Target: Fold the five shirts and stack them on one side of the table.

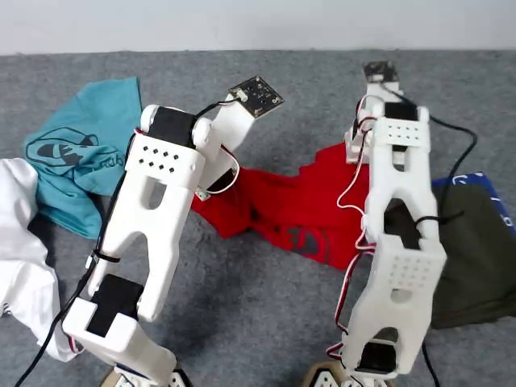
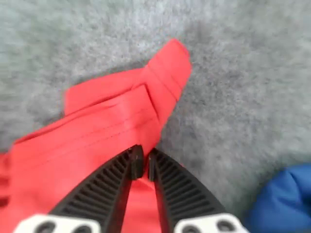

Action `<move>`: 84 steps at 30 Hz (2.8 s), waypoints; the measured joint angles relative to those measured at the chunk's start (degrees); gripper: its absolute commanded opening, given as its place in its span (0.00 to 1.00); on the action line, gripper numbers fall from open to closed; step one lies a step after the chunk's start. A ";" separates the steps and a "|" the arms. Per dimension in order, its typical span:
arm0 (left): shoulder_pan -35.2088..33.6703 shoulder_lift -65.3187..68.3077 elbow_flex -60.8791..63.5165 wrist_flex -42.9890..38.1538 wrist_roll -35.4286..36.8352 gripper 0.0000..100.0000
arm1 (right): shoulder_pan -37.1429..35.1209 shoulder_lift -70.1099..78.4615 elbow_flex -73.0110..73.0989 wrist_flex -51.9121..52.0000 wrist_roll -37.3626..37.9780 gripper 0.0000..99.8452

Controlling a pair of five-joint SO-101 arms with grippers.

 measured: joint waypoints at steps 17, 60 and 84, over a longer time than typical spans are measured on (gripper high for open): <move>-5.27 0.00 -7.91 0.00 1.67 0.01 | -0.18 -34.73 0.00 14.15 0.00 0.01; -14.68 -46.86 -4.48 0.09 3.96 0.02 | 0.00 -77.01 38.51 13.27 0.00 0.19; -14.77 -46.68 55.47 -30.33 3.96 0.02 | -20.75 -69.10 60.57 -5.98 0.00 0.12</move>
